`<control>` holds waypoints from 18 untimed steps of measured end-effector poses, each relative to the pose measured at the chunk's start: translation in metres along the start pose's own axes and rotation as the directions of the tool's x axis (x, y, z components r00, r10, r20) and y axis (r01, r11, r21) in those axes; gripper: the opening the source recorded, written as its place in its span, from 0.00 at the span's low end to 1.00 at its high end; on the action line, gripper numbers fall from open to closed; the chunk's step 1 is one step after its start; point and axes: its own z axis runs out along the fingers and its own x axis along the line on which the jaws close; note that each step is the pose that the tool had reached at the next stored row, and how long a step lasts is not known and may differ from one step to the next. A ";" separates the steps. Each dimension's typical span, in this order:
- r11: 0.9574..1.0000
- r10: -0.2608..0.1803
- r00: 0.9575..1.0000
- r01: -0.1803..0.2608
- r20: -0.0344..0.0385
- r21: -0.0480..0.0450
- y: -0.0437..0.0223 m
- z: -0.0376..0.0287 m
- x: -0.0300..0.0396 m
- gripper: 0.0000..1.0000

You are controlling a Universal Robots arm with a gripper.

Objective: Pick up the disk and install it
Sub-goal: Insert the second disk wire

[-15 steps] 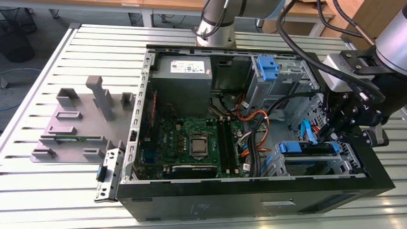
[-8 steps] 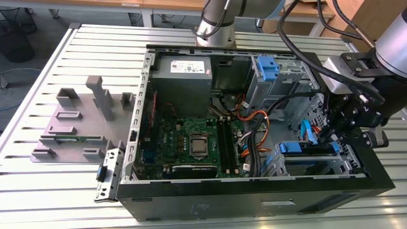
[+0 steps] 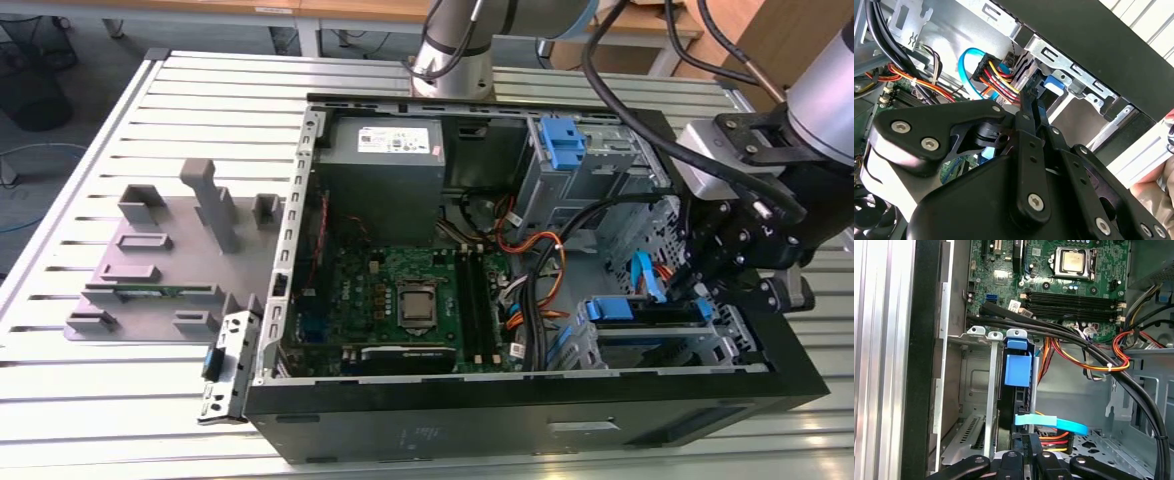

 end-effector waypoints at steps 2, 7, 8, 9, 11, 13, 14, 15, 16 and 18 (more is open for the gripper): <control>1.000 0.000 1.000 0.000 0.000 0.000 0.0000 0.0006 0.0001 0.17; 1.000 0.000 1.000 0.000 0.000 0.000 0.0012 0.0019 0.0001 0.17; 1.000 0.001 1.000 -0.001 0.000 0.000 0.0013 0.0021 0.0001 0.17; 1.000 0.010 1.000 -0.010 0.000 0.000 0.0013 0.0024 0.0001 0.17; 1.000 0.026 1.000 -0.026 -0.001 0.001 0.0014 0.0028 0.0001 0.17; 0.999 0.037 0.999 -0.037 -0.001 0.001 0.0014 0.0030 0.0001 0.17; 0.999 0.037 0.999 -0.037 -0.001 0.001 0.0014 0.0030 0.0002 0.17; 0.999 0.038 0.999 -0.038 -0.001 0.001 0.0014 0.0030 0.0002 0.17; 0.999 0.038 0.999 -0.038 -0.001 0.001 0.0014 0.0030 0.0001 0.17; 0.999 0.038 0.999 -0.038 -0.001 0.001 0.0014 0.0031 0.0002 0.17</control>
